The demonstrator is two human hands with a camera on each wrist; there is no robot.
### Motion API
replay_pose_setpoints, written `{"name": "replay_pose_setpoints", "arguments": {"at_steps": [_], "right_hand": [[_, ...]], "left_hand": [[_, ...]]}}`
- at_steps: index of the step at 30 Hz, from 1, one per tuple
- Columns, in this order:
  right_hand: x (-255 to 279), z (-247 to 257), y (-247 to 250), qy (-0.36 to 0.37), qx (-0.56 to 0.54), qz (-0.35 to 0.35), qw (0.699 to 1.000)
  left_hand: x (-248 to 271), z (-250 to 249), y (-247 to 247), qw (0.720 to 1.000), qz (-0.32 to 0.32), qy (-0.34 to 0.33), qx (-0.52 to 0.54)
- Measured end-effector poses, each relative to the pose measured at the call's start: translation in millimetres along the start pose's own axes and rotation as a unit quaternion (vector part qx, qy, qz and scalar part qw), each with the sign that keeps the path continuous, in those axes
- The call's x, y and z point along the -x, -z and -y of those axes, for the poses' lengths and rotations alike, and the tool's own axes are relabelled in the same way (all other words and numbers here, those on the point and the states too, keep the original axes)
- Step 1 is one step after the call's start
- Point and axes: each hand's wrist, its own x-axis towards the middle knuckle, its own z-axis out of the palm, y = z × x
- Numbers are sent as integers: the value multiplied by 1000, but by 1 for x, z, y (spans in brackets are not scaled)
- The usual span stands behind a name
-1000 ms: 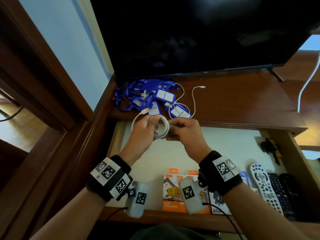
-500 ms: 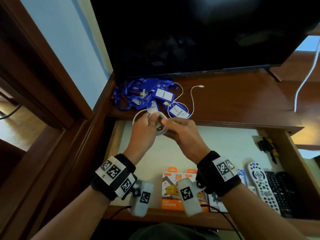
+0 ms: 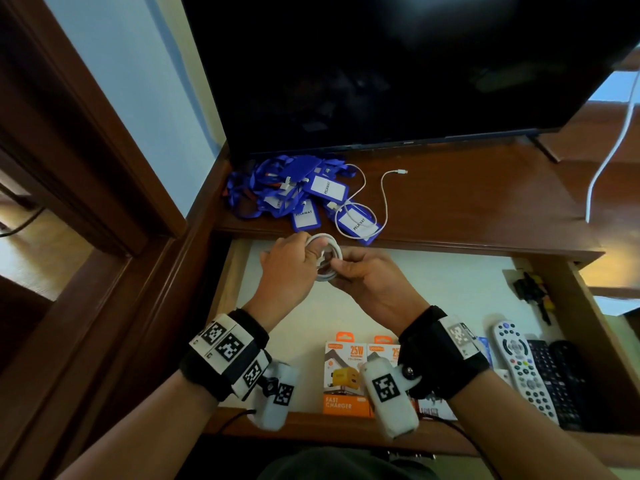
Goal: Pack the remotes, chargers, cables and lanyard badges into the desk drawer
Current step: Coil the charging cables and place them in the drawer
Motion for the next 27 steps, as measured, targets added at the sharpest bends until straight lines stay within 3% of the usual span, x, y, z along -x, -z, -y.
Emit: {"name": "replay_pose_setpoints", "arguments": {"at_steps": [4, 8, 11, 20, 27], "right_hand": [[1, -3, 4, 1, 19, 2, 1000], [3, -5, 3, -4, 60, -13, 998], [4, -3, 3, -2, 43, 0, 999], [2, 8, 2, -44, -124, 170, 976], [3, 16, 4, -42, 44, 129, 990]], "left_hand": [[1, 5, -1, 999, 4, -27, 34], [-2, 13, 2, 985, 67, -16, 156], [-2, 14, 7, 976, 98, -25, 191], [-5, 14, 10, 949, 133, -78, 274], [-12, 15, 23, 949, 182, -50, 253]]}}
